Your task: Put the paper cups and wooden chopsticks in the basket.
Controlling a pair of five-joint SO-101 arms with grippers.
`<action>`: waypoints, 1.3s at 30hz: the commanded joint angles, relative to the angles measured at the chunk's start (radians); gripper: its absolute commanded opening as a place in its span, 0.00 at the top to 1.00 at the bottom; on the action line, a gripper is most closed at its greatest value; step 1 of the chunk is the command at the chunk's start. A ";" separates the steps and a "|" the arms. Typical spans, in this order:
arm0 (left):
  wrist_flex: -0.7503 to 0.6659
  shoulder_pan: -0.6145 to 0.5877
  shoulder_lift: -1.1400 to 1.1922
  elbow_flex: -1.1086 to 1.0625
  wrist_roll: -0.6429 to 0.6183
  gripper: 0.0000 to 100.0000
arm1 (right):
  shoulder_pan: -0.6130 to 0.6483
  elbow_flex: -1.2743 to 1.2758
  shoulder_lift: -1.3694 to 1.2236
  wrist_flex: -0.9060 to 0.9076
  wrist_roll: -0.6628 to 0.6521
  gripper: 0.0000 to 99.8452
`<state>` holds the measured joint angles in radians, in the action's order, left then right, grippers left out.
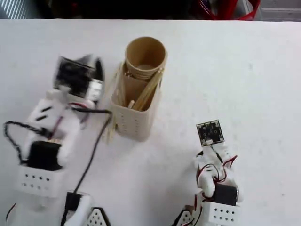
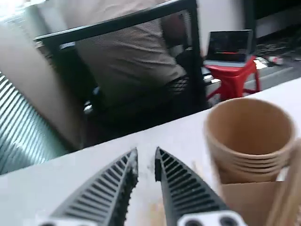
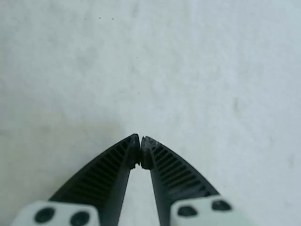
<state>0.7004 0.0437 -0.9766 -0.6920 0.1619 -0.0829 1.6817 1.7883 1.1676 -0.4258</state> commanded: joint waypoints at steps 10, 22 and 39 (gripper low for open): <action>0.207 -0.392 0.776 0.178 0.207 0.91 | -0.002 0.009 0.002 -0.012 0.002 0.98; 0.281 -0.381 1.372 0.571 0.296 0.91 | -0.002 0.009 0.002 -0.012 0.002 0.98; 0.368 -0.403 1.290 0.637 0.322 0.91 | -0.001 0.009 0.002 -0.012 0.002 0.98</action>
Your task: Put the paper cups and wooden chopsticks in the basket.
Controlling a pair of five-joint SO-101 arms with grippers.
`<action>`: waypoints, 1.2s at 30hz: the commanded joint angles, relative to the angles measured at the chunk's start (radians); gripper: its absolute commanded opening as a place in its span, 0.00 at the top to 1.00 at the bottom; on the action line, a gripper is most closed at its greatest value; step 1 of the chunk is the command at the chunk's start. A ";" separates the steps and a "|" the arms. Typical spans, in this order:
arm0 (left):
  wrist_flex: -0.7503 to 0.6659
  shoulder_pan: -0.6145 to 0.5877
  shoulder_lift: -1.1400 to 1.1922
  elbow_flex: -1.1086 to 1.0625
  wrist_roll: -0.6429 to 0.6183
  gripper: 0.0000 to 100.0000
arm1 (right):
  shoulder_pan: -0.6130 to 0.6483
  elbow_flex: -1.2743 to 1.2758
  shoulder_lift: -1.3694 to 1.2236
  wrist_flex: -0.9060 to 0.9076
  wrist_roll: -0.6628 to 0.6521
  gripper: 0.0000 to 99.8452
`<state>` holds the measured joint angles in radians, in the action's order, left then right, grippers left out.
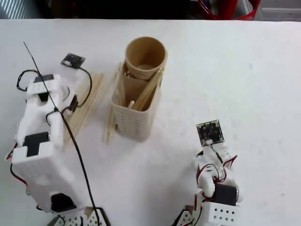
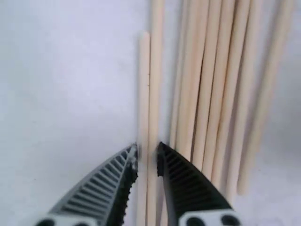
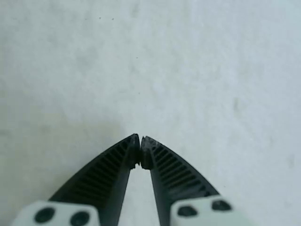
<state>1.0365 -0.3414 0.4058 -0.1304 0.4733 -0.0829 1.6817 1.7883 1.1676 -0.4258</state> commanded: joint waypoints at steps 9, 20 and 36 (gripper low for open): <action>0.181 -0.035 -0.222 0.183 0.038 0.90 | -0.001 0.009 0.002 -0.012 0.002 0.98; 0.132 -0.033 -0.064 0.149 0.153 0.85 | -0.002 0.009 0.002 -0.012 0.002 0.98; 0.087 -0.012 0.107 0.149 0.192 0.89 | -0.001 0.009 0.002 -0.012 0.002 0.98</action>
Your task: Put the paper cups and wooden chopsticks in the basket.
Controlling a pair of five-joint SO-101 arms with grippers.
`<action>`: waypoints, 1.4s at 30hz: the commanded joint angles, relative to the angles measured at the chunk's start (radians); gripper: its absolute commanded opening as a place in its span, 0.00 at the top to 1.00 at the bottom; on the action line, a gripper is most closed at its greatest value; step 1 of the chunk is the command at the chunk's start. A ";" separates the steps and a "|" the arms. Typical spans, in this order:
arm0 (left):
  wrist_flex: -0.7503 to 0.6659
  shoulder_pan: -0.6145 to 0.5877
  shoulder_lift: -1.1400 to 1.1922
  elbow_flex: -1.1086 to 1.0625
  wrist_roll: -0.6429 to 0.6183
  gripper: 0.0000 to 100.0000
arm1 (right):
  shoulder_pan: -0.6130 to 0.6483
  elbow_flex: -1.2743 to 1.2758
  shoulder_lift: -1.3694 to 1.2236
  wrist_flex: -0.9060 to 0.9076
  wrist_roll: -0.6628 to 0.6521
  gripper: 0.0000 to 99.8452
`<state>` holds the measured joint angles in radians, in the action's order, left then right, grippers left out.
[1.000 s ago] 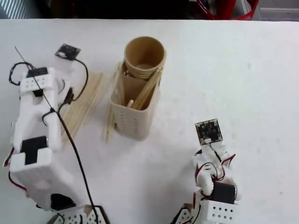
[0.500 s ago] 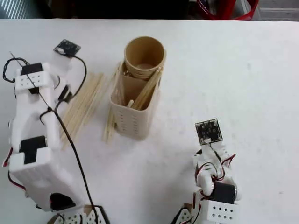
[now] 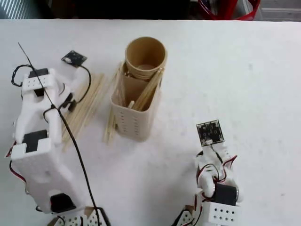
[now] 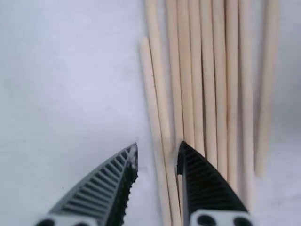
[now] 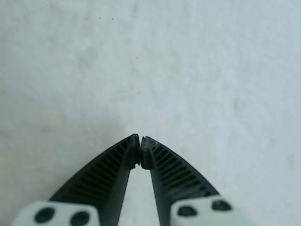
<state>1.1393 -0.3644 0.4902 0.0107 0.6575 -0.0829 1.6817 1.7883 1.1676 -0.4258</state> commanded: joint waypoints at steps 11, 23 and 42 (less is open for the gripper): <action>-0.012 0.018 0.021 0.008 0.002 0.94 | -0.001 0.009 0.002 -0.012 0.002 0.98; 0.150 0.054 0.035 0.046 -0.149 0.90 | -0.001 0.009 0.002 -0.012 0.002 0.98; 0.245 0.094 -0.265 0.137 -0.206 0.98 | -0.002 0.009 0.002 -0.012 0.002 0.98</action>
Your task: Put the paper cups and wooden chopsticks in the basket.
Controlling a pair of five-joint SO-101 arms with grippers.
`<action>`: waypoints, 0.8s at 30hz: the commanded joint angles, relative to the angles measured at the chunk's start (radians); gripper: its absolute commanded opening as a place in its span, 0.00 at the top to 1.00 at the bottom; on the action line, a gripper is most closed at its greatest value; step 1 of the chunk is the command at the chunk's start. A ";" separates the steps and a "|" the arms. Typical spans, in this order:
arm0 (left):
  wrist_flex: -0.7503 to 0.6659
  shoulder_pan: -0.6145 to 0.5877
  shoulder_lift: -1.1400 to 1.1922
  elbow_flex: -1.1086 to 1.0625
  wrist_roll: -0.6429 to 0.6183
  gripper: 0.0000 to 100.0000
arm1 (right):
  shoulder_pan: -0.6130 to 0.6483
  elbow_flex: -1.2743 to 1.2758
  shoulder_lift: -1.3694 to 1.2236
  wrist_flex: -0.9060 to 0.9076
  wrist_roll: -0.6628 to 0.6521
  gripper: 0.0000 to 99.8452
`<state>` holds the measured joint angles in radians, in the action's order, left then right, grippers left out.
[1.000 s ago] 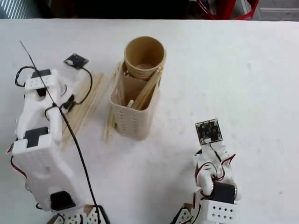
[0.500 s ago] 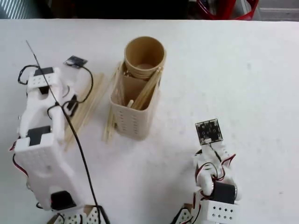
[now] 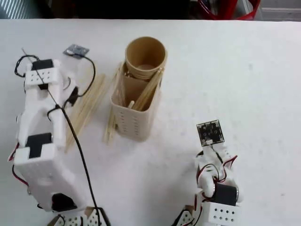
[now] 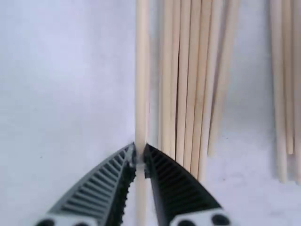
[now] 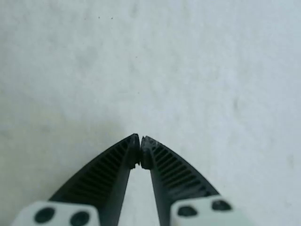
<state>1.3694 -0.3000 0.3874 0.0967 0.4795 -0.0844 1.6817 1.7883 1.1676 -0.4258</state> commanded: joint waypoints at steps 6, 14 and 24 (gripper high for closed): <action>0.051 0.045 -0.332 0.043 -0.066 0.98 | -0.001 0.009 0.002 -0.012 0.002 0.98; 0.127 0.096 -0.659 0.043 -0.146 0.98 | -0.001 0.009 0.002 -0.012 0.002 0.98; 0.066 0.458 -1.020 0.052 -0.358 0.98 | -0.001 0.009 0.002 -0.012 0.002 0.98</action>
<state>1.5029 0.0115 -0.5240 0.0967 0.2156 -0.0844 1.6817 1.7883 1.1676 -0.4258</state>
